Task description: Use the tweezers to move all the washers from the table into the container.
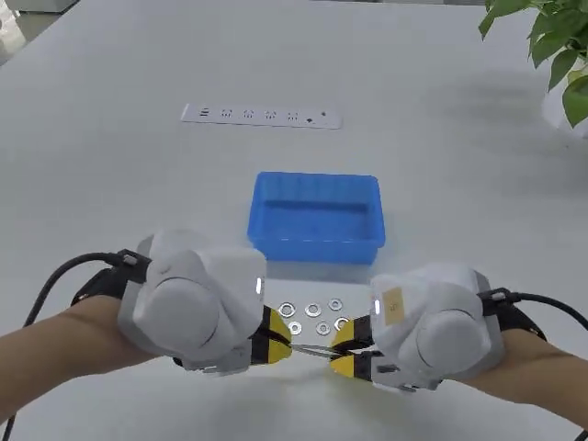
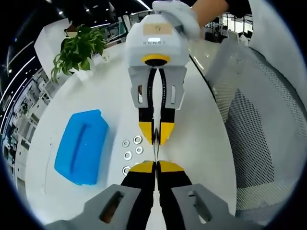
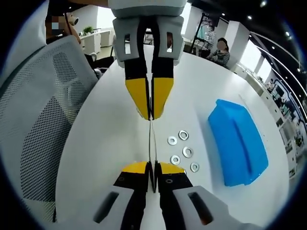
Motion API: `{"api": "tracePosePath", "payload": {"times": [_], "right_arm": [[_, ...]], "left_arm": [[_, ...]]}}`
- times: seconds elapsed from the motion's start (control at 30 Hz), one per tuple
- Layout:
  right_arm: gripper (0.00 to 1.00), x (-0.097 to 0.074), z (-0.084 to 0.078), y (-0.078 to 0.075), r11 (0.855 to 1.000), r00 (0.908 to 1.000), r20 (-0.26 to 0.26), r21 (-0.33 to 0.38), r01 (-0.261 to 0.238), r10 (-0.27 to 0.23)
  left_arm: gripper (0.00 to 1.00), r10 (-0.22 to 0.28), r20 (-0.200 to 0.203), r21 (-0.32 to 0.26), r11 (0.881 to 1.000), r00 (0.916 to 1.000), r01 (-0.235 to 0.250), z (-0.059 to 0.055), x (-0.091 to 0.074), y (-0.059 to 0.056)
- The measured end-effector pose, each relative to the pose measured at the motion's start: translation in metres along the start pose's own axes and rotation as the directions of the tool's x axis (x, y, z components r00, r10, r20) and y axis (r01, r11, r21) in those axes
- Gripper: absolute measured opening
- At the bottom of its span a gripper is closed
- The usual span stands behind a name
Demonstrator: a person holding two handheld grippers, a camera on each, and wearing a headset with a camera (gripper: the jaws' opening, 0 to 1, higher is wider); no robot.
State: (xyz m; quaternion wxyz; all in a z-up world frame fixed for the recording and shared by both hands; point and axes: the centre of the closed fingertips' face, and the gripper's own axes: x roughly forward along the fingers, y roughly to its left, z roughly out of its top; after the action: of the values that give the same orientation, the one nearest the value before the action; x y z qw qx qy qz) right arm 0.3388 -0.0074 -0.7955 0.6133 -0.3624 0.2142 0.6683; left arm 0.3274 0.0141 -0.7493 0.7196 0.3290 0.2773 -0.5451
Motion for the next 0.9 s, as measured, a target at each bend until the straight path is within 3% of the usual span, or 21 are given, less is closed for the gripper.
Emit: {"api": "tracePosePath", "payload": {"times": [0.3, 0.53, 0.7, 0.9], "right_arm": [[0.08, -0.013, 0.001, 0.001, 0.998, 0.9954, 0.078, 0.018, 0.054, -0.056], [0.08, -0.024, -0.007, 0.001, 0.997, 0.9923, 0.098, 0.021, 0.074, -0.076], [0.08, -0.027, -0.012, 0.0, 0.996, 0.9912, 0.103, 0.029, 0.082, -0.084], [0.08, -0.03, -0.014, -0.001, 0.996, 0.9902, 0.112, 0.047, 0.078, -0.083]], "left_arm": [[0.04, 0.009, 0.08, 0.036, 0.999, 0.9967, -0.012, 0.042, -0.003, -0.003], [0.04, -0.009, 0.155, 0.062, 0.998, 0.9879, -0.001, 0.08, 0.012, -0.007], [0.04, -0.019, 0.195, 0.06, 0.998, 0.9807, 0.007, 0.092, 0.022, -0.006], [0.05, -0.021, 0.241, 0.028, 0.999, 0.9703, 0.014, 0.096, 0.025, -0.003]]}}
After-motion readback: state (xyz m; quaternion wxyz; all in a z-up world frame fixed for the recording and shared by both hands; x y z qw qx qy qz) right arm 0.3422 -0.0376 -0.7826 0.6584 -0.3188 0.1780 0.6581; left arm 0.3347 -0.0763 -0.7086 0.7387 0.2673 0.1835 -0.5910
